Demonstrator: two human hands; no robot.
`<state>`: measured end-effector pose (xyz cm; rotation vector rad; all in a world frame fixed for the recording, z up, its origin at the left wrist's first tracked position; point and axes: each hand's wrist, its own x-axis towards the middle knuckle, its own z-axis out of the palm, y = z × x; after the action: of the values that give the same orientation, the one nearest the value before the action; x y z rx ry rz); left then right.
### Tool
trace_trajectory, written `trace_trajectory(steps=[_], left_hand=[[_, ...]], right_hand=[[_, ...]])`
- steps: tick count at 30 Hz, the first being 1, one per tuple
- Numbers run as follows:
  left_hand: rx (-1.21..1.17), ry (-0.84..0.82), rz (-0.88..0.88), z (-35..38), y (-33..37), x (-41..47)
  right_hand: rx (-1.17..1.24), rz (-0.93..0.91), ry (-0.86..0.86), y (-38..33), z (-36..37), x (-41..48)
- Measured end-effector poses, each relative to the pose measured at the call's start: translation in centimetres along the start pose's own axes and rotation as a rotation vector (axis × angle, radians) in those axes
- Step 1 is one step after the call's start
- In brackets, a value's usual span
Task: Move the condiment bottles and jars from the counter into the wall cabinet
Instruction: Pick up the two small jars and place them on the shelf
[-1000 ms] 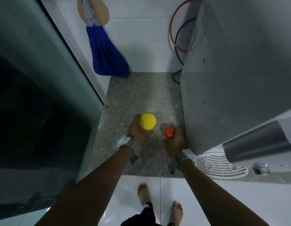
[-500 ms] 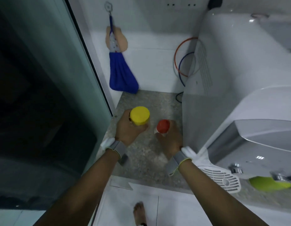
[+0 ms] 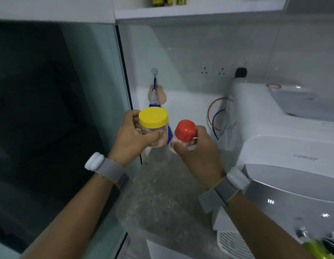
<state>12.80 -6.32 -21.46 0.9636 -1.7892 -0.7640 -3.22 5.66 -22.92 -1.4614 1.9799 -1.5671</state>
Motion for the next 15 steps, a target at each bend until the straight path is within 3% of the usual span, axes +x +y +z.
trace_trajectory(steps=[15], left_hand=[[-0.007, 0.095, 0.246, -5.5, 17.4, 8.0]], right_hand=[[-0.222, -0.247, 0.050, -14.4, -13.1, 8.7]])
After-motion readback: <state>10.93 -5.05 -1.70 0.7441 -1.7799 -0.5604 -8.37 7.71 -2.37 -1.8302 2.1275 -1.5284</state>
